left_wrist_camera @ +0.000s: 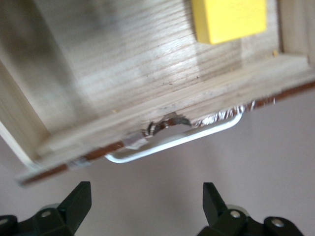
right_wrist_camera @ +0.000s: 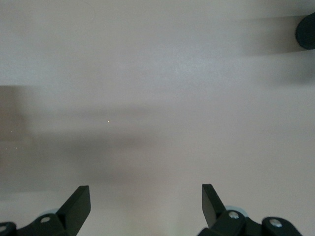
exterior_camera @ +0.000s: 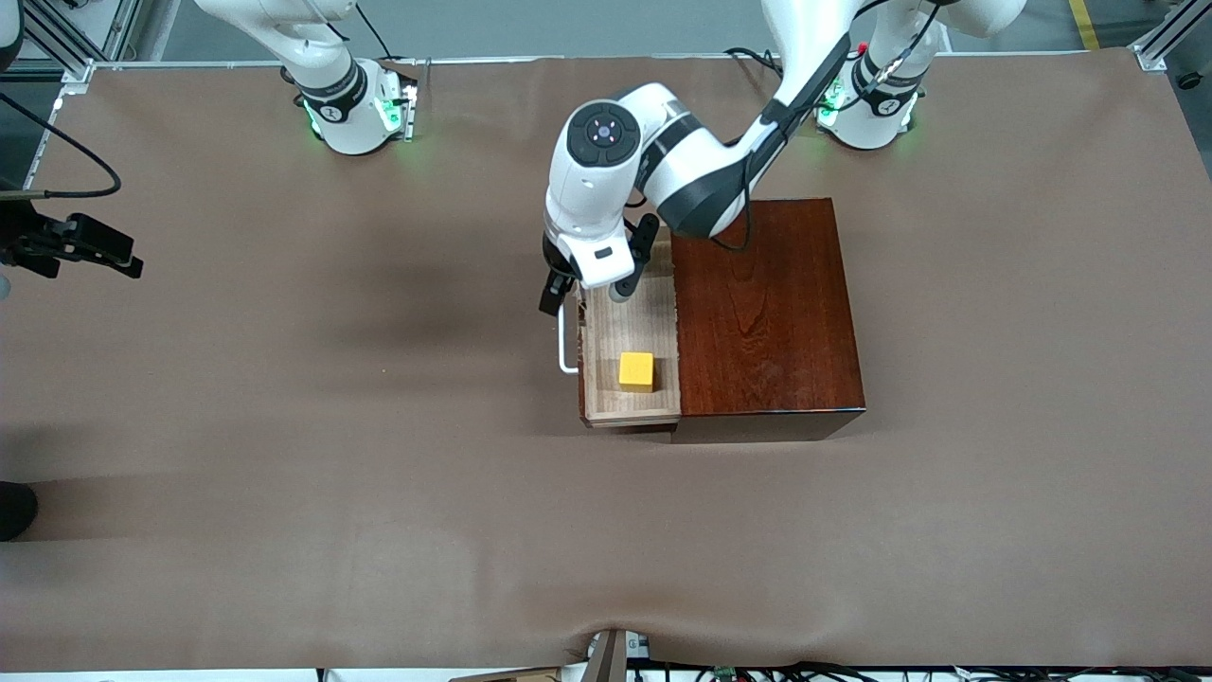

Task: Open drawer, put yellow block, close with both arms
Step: 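Lower the left gripper to the drawer front beside the handle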

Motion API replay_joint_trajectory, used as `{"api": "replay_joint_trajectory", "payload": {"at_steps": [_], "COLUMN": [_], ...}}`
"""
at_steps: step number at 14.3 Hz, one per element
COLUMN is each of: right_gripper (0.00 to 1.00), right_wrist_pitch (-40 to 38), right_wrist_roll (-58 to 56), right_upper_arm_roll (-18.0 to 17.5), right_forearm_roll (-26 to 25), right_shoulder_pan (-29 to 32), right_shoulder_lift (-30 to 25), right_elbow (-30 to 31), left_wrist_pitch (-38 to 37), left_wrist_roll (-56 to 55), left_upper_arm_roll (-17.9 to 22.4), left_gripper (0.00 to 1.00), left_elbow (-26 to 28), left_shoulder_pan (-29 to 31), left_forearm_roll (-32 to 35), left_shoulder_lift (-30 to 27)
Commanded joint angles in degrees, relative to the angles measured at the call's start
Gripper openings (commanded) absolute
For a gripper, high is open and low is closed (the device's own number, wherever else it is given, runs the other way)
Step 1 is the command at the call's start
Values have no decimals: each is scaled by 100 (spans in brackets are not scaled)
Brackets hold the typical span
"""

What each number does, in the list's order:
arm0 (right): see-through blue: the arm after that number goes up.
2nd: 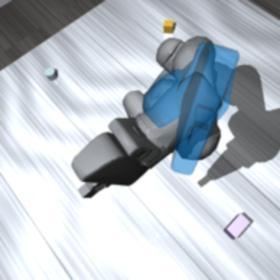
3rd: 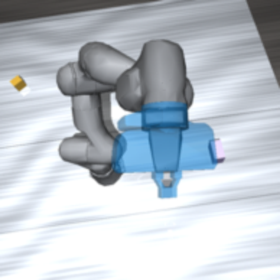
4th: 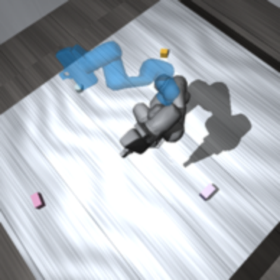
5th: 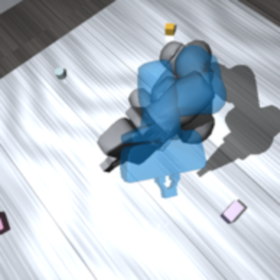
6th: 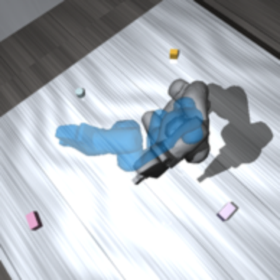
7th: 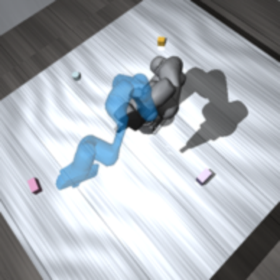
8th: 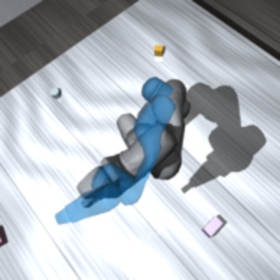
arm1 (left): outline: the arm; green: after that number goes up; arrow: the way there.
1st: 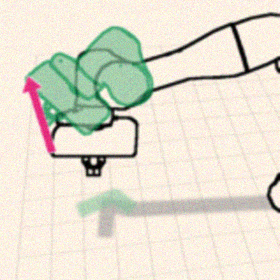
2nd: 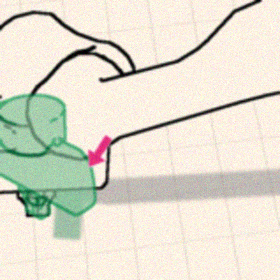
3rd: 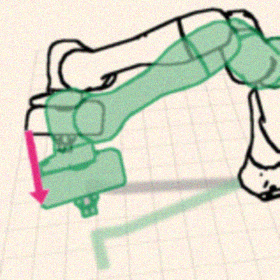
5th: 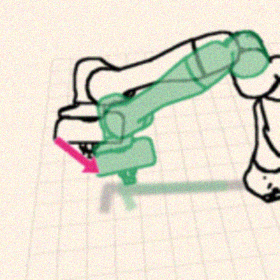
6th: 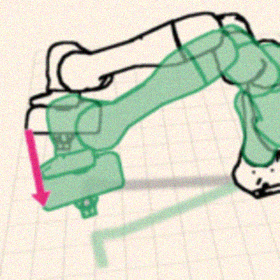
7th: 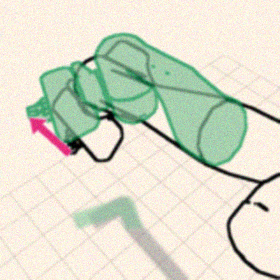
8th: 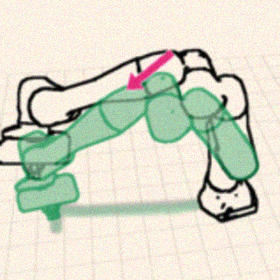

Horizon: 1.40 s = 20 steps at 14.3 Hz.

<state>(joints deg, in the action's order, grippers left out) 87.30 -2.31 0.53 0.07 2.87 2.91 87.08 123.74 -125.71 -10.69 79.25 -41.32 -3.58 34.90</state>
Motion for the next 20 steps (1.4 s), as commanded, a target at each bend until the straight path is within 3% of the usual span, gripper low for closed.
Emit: {"api": "replay_joint_trajectory", "payload": {"at_steps": [1,4,9,11,20], "right_gripper": [100,100,100,100,100], "right_wrist_pitch": [42,42,33,33,-2], "right_wrist_roll": [37,37,29,29,2], "right_upper_arm_roll": [-105,-105,-105,-105,-105], "right_forearm_roll": [-7,-7,-7,-7,-7], "right_shoulder_pan": [135,126,126,126,126], "right_shoulder_lift": [-168,-168,-168,-168,-168], "right_elbow": [142,134,125,125,133], "left_wrist_pitch": [212,545,458,187,-684], "left_wrist_roll": [-953,-1883,-2045,-2045,-2106], "left_upper_arm_roll": [101,172,251,242,295], "left_gripper": [100,100,100,100,100], "left_elbow": [-409,-428,-357,-348,-366], "left_shoulder_pan": [-60,-60,-375,-403,-245], "left_forearm_roll": [7,7,540,972,991], "left_shoulder_lift": [377,553,606,606,466]}}
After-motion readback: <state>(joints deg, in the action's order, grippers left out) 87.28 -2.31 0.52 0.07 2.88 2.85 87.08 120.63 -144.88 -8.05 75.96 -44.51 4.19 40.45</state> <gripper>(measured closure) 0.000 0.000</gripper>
